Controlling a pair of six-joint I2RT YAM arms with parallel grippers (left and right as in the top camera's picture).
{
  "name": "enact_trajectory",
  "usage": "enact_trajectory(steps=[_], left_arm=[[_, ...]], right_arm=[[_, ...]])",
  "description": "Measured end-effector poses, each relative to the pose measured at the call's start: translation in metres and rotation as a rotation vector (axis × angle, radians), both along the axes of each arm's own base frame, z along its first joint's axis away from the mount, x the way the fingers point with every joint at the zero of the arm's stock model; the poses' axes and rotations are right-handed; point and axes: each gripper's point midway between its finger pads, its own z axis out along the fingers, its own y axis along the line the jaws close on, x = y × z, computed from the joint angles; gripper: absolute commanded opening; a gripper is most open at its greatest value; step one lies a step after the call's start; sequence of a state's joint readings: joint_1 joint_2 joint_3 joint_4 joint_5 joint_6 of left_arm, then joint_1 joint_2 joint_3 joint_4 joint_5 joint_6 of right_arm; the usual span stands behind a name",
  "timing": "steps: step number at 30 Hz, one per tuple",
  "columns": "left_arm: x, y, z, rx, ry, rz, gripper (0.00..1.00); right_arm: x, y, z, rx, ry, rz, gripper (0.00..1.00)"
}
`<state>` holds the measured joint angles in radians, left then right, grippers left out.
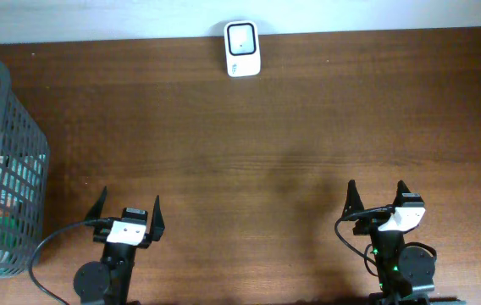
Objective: Scan the item barcode
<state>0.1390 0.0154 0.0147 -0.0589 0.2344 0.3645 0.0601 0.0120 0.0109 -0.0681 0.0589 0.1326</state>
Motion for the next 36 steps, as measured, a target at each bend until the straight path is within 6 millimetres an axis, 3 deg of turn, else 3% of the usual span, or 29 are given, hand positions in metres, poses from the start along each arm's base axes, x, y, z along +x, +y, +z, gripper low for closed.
enact_trajectory(steps=[22,31,36], left_arm=[[0.0,0.0,0.004,0.002,-0.015,0.0,0.99],[-0.006,-0.021,0.05,0.03,-0.17,-0.121,0.99],[-0.007,-0.025,0.096,0.03,-0.15,-0.142,0.99]], right_arm=[[0.0,0.0,0.0,0.0,0.0,0.0,0.98],[0.0,0.0,0.0,0.0,0.0,0.0,0.98],[0.0,0.0,0.0,0.0,0.0,0.0,0.98]])
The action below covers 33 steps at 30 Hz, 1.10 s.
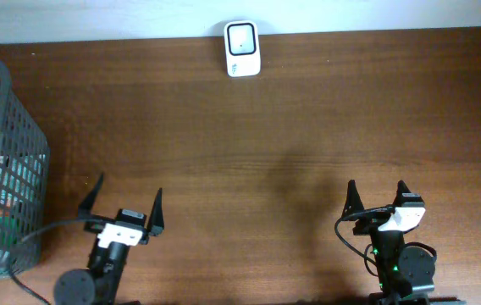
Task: Scan the item barcode
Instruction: 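Reach the left gripper into the grey basket toward a green jar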
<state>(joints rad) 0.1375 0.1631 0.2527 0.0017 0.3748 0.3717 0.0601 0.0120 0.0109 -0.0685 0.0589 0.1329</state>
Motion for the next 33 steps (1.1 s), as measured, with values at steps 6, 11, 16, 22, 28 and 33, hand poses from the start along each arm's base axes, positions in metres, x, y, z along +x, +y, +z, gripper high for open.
enact_trajectory(steps=[6,11,16,22,28,33], left_arm=[[0.021,-0.003,0.053,-0.016,0.151,-0.038,0.99],[0.053,-0.005,0.099,-0.04,0.292,-0.077,0.99],[0.092,-0.009,0.122,-0.063,0.489,-0.143,0.99],[0.131,-0.024,0.119,-0.089,0.552,-0.289,0.99],[0.142,-0.031,0.079,-0.151,0.7,-0.352,0.99],[0.14,-0.034,0.071,-0.169,0.74,-0.366,0.99]], right_arm=[[0.0,0.0,0.0,-0.001,0.0,0.0,0.98],[0.0,0.0,0.0,0.0,0.0,0.0,0.98],[0.0,0.0,0.0,-0.001,0.0,0.0,0.98],[0.0,0.0,0.0,0.0,0.0,0.0,0.98],[0.0,0.0,0.0,-0.001,0.0,0.0,0.98],[0.0,0.0,0.0,0.0,0.0,0.0,0.98]])
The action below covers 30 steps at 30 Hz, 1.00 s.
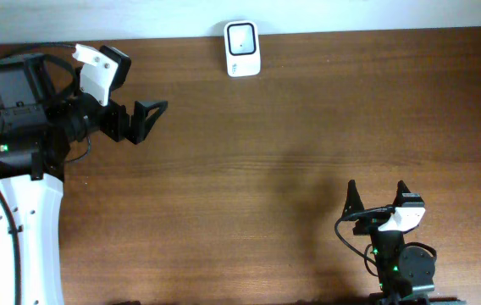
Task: Scan the item barcode
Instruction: 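Reach the left gripper into the grey basket toward a green jar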
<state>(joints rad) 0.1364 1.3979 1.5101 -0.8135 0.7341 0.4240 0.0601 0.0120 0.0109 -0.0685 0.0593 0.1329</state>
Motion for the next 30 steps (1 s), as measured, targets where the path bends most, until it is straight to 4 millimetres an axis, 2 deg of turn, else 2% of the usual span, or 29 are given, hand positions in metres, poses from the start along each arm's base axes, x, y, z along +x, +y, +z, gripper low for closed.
enact_trajectory(steps=[3,6,9,11,14,15,18,20,22,27,30], left_arm=[[0.002,0.001,0.0,-0.003,0.002,0.014,0.99],[0.011,0.012,0.002,-0.002,0.013,0.105,0.99],[0.019,0.035,0.006,0.01,0.053,0.283,0.98],[0.02,0.055,0.017,0.026,0.072,0.424,0.98],[0.015,0.093,0.04,0.041,0.076,0.673,0.96],[0.009,0.113,0.048,0.039,0.079,0.788,0.95],[-0.004,0.156,0.051,0.012,0.098,0.973,0.95],[-0.02,0.2,0.047,-0.025,0.127,1.145,0.95],[-0.036,0.232,0.044,-0.059,0.148,1.272,0.95],[-0.079,0.291,0.026,-0.131,0.229,1.518,0.96],[-0.1,0.319,0.002,-0.148,0.328,1.628,0.96]], right_arm=[[0.0,0.0,0.0,0.0,0.0,0.0,0.98],[0.0,0.0,0.0,0.0,0.0,0.0,0.98],[0.0,0.0,0.0,0.0,0.0,0.0,0.98],[0.0,0.0,0.0,-0.001,0.0,0.0,0.98],[0.0,0.0,0.0,-0.001,0.0,0.0,0.98],[0.0,0.0,0.0,0.0,0.0,0.0,0.98],[0.0,0.0,0.0,0.0,0.0,0.0,0.98],[0.0,0.0,0.0,0.0,0.0,0.0,0.98],[0.0,0.0,0.0,-0.001,0.0,0.0,0.98],[0.0,0.0,0.0,0.0,0.0,0.0,0.98],[0.0,0.0,0.0,-0.001,0.0,0.0,0.98]])
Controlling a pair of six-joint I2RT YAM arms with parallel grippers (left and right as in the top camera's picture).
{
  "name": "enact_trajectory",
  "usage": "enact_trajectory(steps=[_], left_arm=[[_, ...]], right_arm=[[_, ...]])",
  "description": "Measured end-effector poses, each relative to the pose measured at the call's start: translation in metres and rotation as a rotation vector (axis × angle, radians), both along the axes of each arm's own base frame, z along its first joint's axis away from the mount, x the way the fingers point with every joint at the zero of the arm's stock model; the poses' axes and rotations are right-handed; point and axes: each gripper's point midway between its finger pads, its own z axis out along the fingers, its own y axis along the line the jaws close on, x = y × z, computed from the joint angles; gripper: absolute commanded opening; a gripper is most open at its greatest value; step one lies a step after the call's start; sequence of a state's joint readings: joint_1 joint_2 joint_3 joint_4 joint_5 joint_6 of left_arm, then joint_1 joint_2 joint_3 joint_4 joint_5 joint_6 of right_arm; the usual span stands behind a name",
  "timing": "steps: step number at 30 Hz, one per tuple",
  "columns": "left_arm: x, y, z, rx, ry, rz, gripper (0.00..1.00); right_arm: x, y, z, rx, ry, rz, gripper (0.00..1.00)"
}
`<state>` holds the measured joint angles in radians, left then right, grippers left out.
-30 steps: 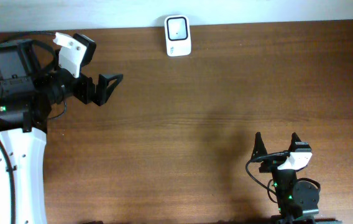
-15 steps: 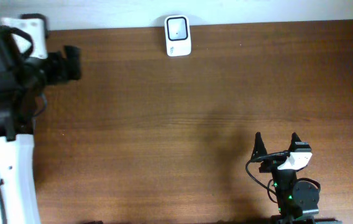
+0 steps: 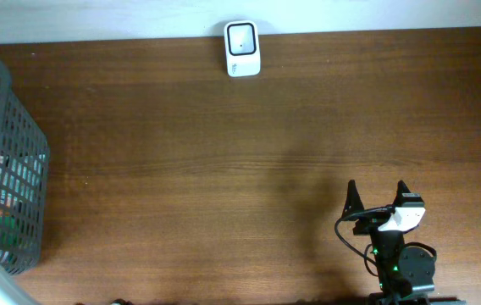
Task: Scan the item barcode
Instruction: 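Reach the left gripper into the grey basket toward a green jar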
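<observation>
The white barcode scanner stands at the table's far edge, near the middle. A grey mesh basket sits at the left edge, with items showing dimly through its side; I cannot make out what they are. My right gripper rests open and empty at the near right. Of my left arm only a pale sliver shows at the bottom left corner, and its gripper is out of frame.
The brown wooden table spans the view, with a pale wall strip behind the scanner. The right arm's base and cable sit at the near edge.
My left arm stood high over the left of the table with its open gripper pointing right. Now it has gone out of frame, past the basket. The right arm has not moved.
Both grippers first rested open at the near edge. The left one then shifted slightly left and spread wider. After that the left arm was raised over the table's far left, and now it is out of frame at the basket side.
</observation>
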<state>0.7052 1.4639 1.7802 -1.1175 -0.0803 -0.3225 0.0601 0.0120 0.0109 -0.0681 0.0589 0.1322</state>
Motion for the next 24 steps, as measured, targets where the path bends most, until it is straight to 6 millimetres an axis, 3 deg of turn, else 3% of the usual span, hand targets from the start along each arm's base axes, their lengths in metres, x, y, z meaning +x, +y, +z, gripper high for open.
enact_trajectory(steps=[6,8,9,16,24], left_arm=[[-0.023,0.022,-0.058,-0.166,0.159,0.107,0.96],[-0.026,0.024,-0.068,-0.198,0.185,0.122,0.96],[-0.031,0.027,-0.086,-0.247,0.233,0.141,0.96],[-0.042,0.039,-0.125,-0.341,0.319,0.188,0.95],[-0.055,0.028,-0.17,-0.428,0.408,0.2,0.95]], right_arm=[[0.0,0.0,0.0,0.0,0.0,0.0,0.98],[0.0,0.0,0.0,0.001,0.0,0.0,0.98],[0.0,0.0,0.0,0.0,0.0,0.0,0.98],[0.0,0.0,0.0,0.0,0.0,0.0,0.98],[0.0,0.0,0.0,0.0,0.0,0.0,0.98]])
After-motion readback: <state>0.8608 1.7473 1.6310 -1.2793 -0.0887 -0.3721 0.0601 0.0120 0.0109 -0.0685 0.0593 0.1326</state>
